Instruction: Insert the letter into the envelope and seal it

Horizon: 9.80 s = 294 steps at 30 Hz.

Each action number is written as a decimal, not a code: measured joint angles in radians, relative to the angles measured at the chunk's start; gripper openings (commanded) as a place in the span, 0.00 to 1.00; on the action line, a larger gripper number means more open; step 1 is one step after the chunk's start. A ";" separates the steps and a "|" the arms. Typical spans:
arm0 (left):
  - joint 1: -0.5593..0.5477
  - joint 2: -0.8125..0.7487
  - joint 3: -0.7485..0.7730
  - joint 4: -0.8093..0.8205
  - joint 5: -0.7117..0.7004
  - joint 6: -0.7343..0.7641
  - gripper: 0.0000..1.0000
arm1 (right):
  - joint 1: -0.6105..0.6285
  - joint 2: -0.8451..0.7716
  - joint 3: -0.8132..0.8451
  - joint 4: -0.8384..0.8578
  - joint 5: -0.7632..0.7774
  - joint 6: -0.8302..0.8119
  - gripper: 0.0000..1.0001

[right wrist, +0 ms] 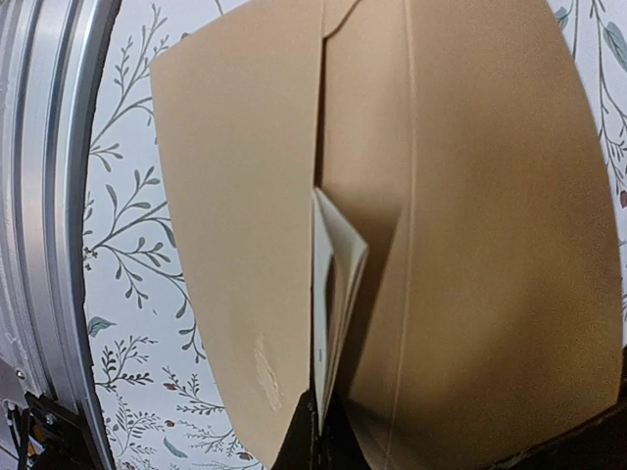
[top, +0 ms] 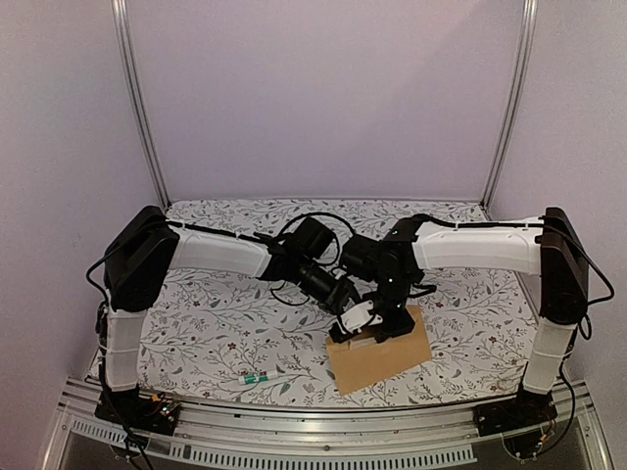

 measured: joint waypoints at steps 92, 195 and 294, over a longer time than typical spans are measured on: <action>0.034 0.141 -0.110 0.300 -0.056 -0.203 0.00 | -0.135 -0.086 -0.229 0.435 -0.315 0.041 0.65; -0.285 -0.375 -0.437 -0.753 -0.929 0.129 0.27 | -0.481 -0.353 -0.143 0.380 -0.630 0.390 0.65; -0.127 -0.288 0.023 -0.056 -0.626 0.236 0.00 | -0.520 -0.184 0.061 0.140 -1.023 0.355 0.07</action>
